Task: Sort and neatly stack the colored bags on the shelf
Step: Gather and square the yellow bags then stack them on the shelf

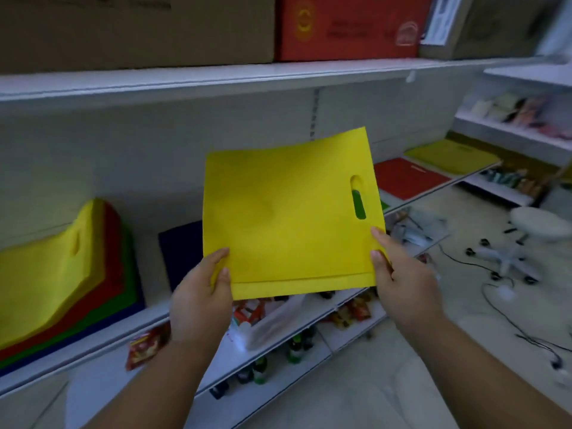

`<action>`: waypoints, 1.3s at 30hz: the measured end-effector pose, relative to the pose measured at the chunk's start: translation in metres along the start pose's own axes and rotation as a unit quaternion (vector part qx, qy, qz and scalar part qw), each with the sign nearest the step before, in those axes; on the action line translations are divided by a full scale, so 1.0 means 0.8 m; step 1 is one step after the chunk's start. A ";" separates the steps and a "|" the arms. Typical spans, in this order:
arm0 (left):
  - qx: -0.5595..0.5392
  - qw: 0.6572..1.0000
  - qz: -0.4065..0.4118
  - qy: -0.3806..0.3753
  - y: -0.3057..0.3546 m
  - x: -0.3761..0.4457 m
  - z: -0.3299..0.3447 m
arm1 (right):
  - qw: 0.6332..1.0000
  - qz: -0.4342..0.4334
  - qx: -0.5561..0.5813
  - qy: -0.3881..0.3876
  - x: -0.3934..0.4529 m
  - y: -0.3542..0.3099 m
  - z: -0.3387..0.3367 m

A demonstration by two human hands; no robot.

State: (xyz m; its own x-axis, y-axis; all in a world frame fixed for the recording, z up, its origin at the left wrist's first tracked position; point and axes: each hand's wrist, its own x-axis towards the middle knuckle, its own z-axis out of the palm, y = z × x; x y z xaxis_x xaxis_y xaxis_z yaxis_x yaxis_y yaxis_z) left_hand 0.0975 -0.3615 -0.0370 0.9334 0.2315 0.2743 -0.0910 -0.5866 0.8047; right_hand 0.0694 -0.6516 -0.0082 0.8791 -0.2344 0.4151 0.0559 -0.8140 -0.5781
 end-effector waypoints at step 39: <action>0.008 0.989 0.054 -0.139 0.539 0.249 0.981 | 0.988 0.147 -0.041 0.038 0.597 0.866 -0.296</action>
State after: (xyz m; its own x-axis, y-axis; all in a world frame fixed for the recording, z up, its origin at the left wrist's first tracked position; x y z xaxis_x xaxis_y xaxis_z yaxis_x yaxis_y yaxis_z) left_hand 0.5168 -1.1777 -0.0488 0.9781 -0.0549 0.2008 -0.1922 -0.6086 0.7698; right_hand 0.4155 -1.4536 -0.0440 0.8130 -0.5035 0.2924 -0.2370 -0.7449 -0.6236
